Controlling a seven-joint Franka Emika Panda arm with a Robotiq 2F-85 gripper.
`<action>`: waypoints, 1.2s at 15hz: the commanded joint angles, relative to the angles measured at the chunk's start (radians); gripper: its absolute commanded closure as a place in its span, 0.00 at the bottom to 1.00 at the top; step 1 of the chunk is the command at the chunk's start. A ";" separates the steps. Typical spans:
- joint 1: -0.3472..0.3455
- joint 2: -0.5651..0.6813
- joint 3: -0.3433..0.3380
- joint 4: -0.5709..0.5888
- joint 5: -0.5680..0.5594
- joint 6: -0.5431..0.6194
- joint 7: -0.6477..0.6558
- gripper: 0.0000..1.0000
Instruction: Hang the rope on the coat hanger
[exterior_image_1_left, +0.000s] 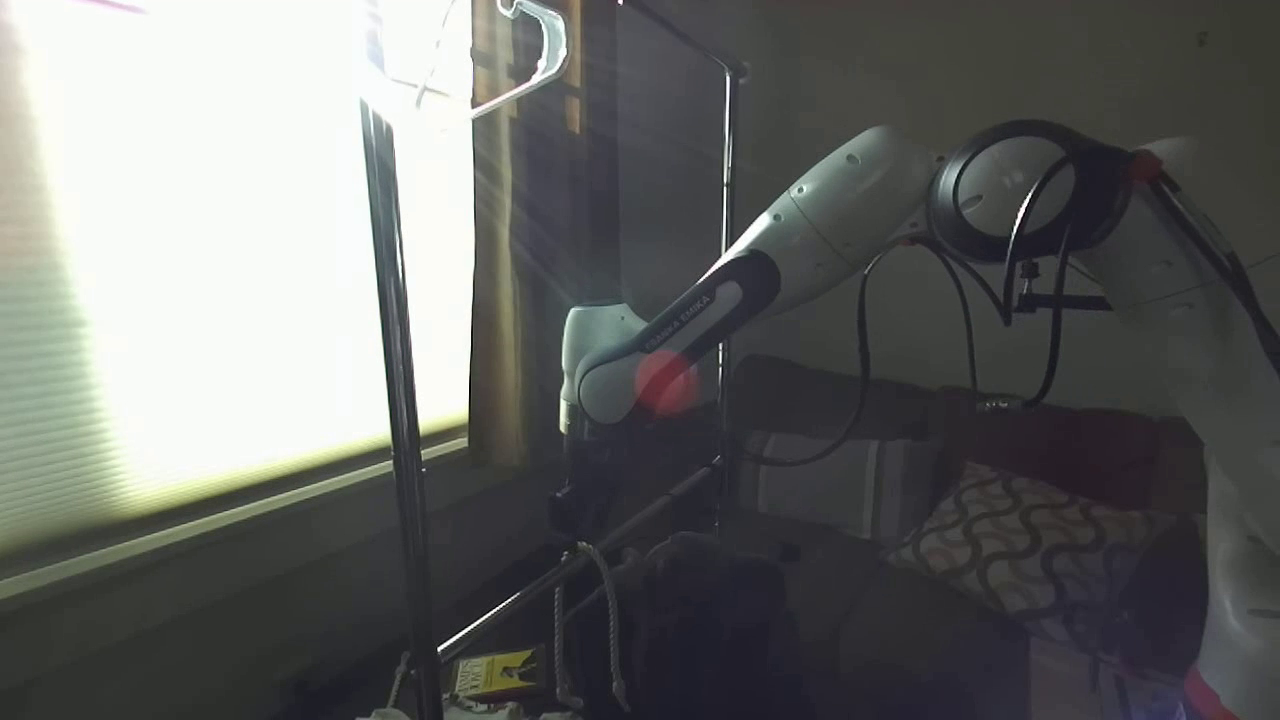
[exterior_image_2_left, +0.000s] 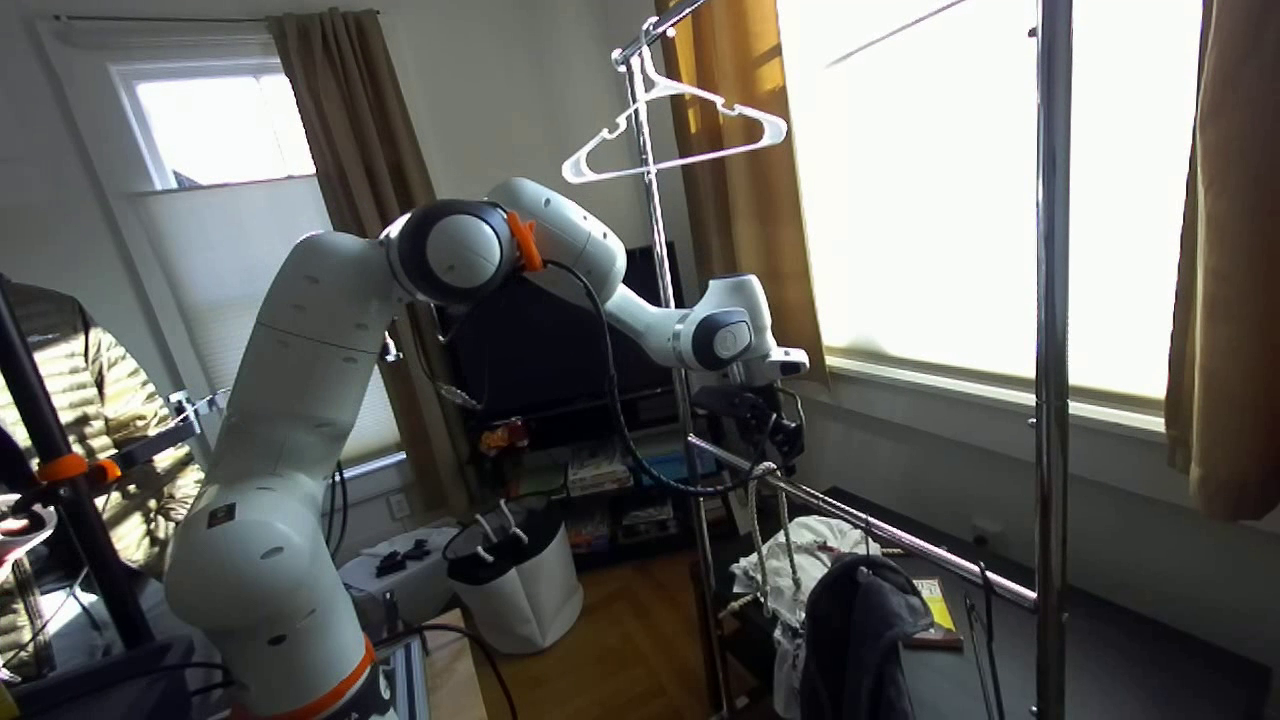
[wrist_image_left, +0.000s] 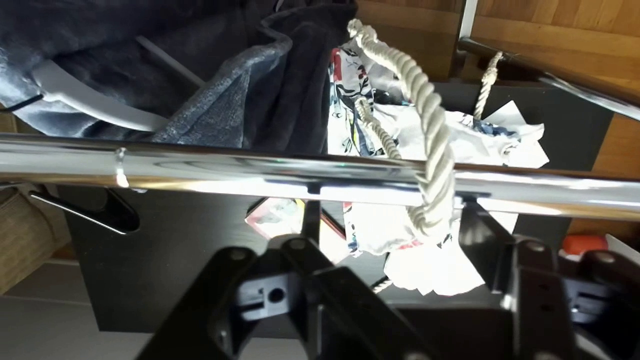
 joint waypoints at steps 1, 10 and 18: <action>0.011 0.021 -0.006 0.036 0.012 -0.056 0.028 0.40; 0.040 -0.034 -0.008 -0.004 0.005 -0.127 0.090 0.64; 0.039 -0.036 -0.007 -0.007 -0.001 -0.136 0.098 0.97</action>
